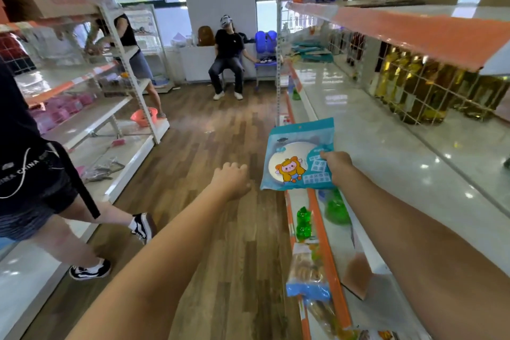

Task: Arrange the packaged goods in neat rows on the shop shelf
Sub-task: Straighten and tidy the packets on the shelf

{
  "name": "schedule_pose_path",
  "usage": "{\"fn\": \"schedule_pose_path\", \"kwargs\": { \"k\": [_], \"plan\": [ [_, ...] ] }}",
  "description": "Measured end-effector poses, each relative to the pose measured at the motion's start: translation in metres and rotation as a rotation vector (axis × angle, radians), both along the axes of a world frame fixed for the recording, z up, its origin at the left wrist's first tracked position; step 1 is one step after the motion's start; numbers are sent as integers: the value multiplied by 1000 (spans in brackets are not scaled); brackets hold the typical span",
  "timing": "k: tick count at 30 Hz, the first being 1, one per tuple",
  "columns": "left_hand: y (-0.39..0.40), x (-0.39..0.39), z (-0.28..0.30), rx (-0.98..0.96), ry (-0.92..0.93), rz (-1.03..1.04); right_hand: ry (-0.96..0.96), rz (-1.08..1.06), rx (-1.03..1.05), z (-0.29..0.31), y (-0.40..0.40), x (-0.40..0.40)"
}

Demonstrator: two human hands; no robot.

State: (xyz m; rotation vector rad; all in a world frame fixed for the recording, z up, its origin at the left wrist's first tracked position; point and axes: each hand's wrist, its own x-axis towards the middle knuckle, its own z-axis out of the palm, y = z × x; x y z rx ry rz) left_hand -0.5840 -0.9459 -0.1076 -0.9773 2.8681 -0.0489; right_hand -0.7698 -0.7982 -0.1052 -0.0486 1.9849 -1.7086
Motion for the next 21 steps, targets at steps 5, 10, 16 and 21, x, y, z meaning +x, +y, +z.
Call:
{"fn": "schedule_pose_path", "kwargs": {
  "k": [5, 10, 16, 21],
  "plan": [
    [-42, -43, 8, -35, 10, -67, 5, -63, -20, 5, -33, -36],
    [-75, -99, 27, -70, 0, -145, 14, -135, -60, 24, -57, -79],
    [-93, -168, 29, -46, 19, -270, 23, -243, -107, 28, -60, -122],
    [-95, -215, 12, -6, -13, -411, -12, -394, -80, 16, -44, -139]
  ]
}}
